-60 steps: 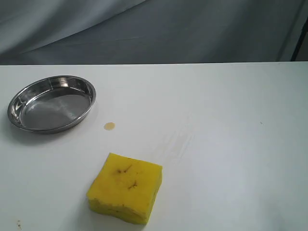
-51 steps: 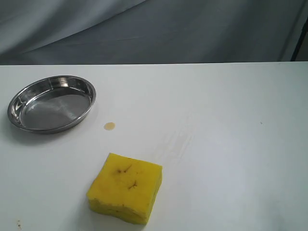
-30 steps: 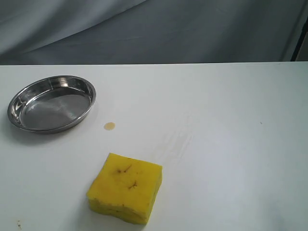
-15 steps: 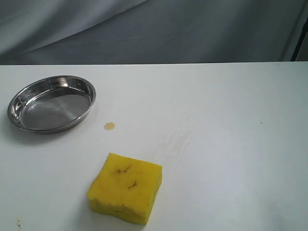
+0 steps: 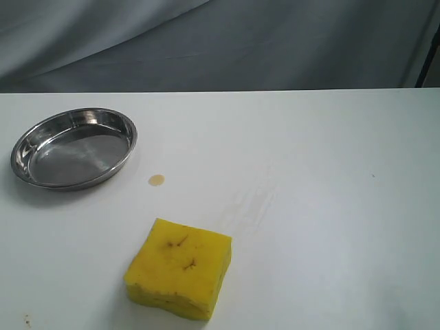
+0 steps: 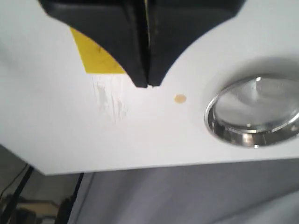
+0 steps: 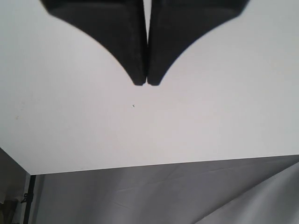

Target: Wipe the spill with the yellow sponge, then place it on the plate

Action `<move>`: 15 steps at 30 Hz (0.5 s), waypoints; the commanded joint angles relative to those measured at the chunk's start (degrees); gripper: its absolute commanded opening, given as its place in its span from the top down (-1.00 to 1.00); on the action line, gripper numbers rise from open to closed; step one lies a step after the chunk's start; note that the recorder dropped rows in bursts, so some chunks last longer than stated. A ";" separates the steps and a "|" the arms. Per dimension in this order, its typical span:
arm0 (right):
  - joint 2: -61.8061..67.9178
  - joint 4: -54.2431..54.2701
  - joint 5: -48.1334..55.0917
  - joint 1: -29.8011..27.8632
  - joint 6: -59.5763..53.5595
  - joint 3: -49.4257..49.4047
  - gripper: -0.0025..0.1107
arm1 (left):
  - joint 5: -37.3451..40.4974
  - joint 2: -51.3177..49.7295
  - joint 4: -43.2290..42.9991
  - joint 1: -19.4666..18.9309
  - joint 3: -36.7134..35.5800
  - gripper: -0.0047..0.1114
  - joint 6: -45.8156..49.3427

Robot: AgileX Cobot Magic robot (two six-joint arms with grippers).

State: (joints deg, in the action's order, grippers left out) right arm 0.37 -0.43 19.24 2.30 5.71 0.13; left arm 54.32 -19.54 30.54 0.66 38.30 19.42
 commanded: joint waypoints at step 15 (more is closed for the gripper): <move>-0.37 -0.07 -0.90 -0.46 -0.54 -0.13 0.96 | 5.91 -27.01 -20.90 15.15 3.42 0.92 -0.04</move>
State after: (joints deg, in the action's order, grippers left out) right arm 0.37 -0.43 19.24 2.30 5.71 0.13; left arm 59.08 -41.95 10.32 12.90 41.43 20.79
